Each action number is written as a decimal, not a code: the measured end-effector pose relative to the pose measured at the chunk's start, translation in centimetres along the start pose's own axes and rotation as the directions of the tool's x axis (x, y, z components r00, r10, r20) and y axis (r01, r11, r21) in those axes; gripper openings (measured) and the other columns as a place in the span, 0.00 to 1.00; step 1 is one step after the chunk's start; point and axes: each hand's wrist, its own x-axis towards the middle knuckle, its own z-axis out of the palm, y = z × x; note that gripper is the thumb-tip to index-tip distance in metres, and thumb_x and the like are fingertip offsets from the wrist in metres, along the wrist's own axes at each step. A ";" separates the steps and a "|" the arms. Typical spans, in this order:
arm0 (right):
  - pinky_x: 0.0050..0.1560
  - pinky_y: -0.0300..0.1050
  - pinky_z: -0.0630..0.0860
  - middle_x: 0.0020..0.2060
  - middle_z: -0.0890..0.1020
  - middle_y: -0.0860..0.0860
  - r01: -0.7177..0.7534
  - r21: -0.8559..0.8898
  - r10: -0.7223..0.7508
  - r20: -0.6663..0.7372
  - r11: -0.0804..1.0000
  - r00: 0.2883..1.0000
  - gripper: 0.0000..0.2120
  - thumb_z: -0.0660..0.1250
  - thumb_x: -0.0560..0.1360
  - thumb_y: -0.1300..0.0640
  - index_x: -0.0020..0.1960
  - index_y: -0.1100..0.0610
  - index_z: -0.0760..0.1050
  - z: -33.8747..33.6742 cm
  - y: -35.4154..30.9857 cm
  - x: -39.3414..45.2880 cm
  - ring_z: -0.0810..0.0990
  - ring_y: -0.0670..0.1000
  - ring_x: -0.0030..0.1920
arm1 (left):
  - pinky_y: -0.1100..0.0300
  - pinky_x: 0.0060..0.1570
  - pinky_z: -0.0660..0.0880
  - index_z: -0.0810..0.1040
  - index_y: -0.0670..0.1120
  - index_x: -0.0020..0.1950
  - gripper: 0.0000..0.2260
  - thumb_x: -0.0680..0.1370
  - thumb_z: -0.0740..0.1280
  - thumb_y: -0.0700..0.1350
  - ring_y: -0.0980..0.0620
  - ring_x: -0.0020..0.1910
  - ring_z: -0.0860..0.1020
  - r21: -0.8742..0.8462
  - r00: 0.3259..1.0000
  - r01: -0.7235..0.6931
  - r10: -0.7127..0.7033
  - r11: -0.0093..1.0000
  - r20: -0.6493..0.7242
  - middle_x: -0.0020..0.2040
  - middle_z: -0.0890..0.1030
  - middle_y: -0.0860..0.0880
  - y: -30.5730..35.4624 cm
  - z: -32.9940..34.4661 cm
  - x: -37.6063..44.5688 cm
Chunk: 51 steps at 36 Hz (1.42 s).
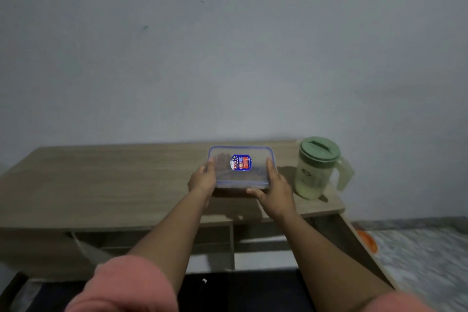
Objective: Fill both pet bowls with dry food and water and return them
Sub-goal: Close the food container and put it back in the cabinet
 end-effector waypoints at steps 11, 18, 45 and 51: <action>0.67 0.45 0.66 0.67 0.69 0.58 -0.032 -0.032 0.034 0.061 0.999 0.998 0.48 0.74 0.70 0.47 0.79 0.50 0.46 -1.0 4.2 -7.3 0.68 0.56 0.68 | 0.53 0.62 0.71 0.77 0.45 0.66 0.24 0.81 0.54 0.60 0.41 0.63 0.75 0.000 0.997 0.059 -0.059 0.998 0.040 0.63 0.78 0.41 -5.3 1.5 -6.7; 0.66 0.42 0.67 0.69 0.69 0.55 -0.061 -0.023 0.063 0.111 0.998 0.992 0.48 0.75 0.69 0.47 0.78 0.49 0.47 -0.2 9.6 -11.1 0.69 0.53 0.68 | 0.50 0.67 0.69 0.74 0.46 0.69 0.24 0.82 0.51 0.58 0.38 0.66 0.72 0.148 0.992 0.099 -0.110 0.984 0.064 0.67 0.75 0.39 -10.4 4.1 -10.0; 0.65 0.46 0.72 0.66 0.75 0.55 0.138 -0.015 -0.139 -0.119 0.990 0.983 0.43 0.74 0.67 0.42 0.76 0.45 0.58 11.8 29.6 -4.0 0.74 0.55 0.66 | 0.49 0.65 0.71 0.76 0.49 0.67 0.22 0.81 0.57 0.59 0.41 0.62 0.75 -0.147 0.989 -0.129 0.138 0.981 0.050 0.63 0.78 0.42 -26.0 18.4 -0.7; 0.65 0.47 0.70 0.68 0.73 0.54 0.224 0.093 -0.203 -0.190 0.970 0.960 0.39 0.74 0.68 0.45 0.74 0.46 0.61 13.5 30.9 -1.2 0.72 0.55 0.67 | 0.52 0.61 0.70 0.72 0.45 0.68 0.22 0.81 0.56 0.58 0.42 0.62 0.74 -0.189 0.978 -0.192 0.205 0.963 0.047 0.62 0.76 0.43 -26.7 19.9 2.8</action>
